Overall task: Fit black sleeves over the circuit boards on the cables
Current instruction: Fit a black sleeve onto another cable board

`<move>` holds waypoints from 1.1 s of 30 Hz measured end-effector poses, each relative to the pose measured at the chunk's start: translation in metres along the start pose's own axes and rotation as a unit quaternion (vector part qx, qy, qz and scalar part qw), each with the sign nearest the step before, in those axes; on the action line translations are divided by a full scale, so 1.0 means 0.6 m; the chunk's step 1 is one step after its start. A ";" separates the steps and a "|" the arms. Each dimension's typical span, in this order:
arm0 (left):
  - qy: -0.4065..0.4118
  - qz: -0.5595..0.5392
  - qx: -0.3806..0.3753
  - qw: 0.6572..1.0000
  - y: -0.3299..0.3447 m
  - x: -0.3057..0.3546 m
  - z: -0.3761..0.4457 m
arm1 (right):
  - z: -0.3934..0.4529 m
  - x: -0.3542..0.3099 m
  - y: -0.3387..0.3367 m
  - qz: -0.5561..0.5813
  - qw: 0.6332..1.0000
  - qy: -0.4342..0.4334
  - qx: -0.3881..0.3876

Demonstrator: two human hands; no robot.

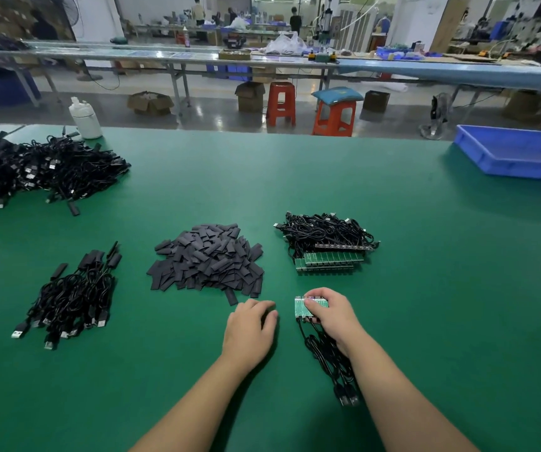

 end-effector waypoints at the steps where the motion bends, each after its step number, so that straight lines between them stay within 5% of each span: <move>1: -0.018 0.004 -0.020 1.000 0.009 0.006 0.005 | 0.000 0.001 0.000 0.002 1.000 0.002 0.000; 9: -0.154 -0.048 -0.060 0.985 0.033 0.038 0.020 | 0.001 0.003 -0.005 0.032 0.999 0.006 0.007; 18: -0.204 -0.122 -0.076 0.968 0.036 0.060 0.020 | 0.000 0.003 -0.007 0.041 0.999 -0.003 0.025; 33: -0.231 -0.058 -0.032 0.971 0.031 0.068 0.014 | 0.003 0.011 -0.005 -0.006 0.996 -0.003 0.084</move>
Point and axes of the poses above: each hand's wrist, its own z-axis towards the middle knuckle, its own y-axis out of the palm, x = y × z, the point moved 8 cm from there along z, towards the middle knuckle, and after that the axes turned 1 degree about z, right-handed, at the moved point
